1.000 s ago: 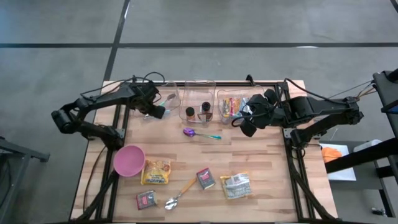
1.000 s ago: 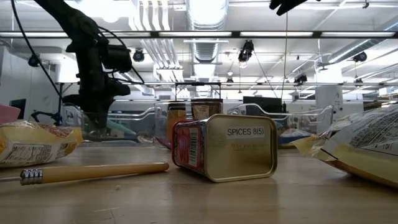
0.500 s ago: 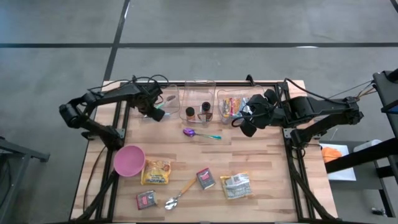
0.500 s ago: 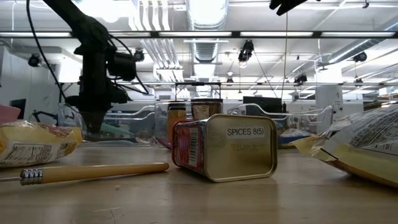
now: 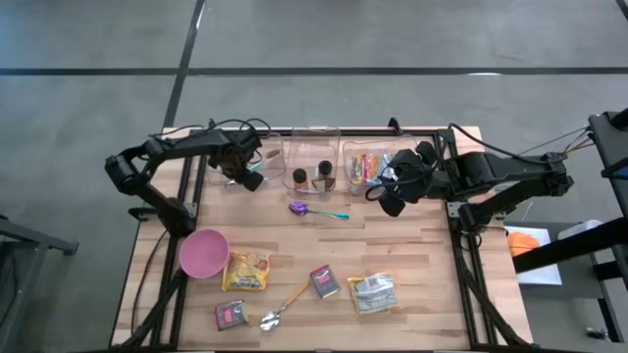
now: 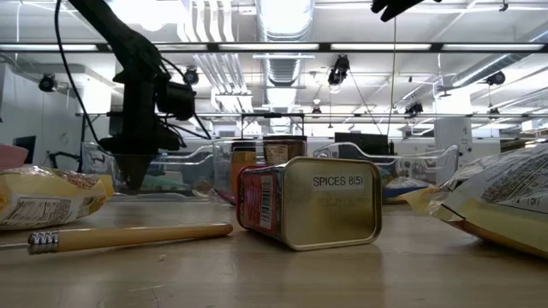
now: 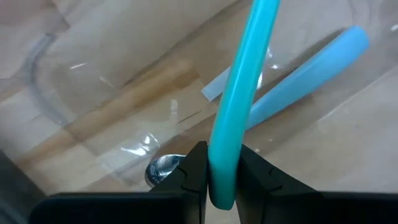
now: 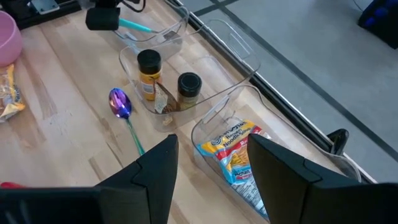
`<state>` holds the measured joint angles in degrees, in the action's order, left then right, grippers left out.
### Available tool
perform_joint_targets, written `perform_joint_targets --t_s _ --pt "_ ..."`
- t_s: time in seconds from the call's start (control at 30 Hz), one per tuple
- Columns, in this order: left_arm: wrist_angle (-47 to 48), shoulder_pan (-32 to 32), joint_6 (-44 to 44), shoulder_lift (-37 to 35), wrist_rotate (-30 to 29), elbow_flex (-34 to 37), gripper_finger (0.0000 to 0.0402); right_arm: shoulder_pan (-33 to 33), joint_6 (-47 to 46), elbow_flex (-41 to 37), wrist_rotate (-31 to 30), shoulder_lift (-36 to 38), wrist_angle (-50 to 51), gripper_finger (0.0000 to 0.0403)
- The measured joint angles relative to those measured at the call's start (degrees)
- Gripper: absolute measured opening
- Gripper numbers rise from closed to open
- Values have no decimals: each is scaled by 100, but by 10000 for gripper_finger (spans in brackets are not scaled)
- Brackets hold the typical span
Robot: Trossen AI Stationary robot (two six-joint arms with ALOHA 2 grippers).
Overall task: Pick & Place Food Item
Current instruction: Put the light blue spoon into the left transparent bin
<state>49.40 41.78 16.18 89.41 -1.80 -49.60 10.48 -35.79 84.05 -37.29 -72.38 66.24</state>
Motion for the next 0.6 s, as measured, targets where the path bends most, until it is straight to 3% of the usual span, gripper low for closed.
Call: perform_joint_targets --t_s 0.6 --pt "-36 23 -186 264 34 -4 67 0 -2 0 98 -2 -2 189"
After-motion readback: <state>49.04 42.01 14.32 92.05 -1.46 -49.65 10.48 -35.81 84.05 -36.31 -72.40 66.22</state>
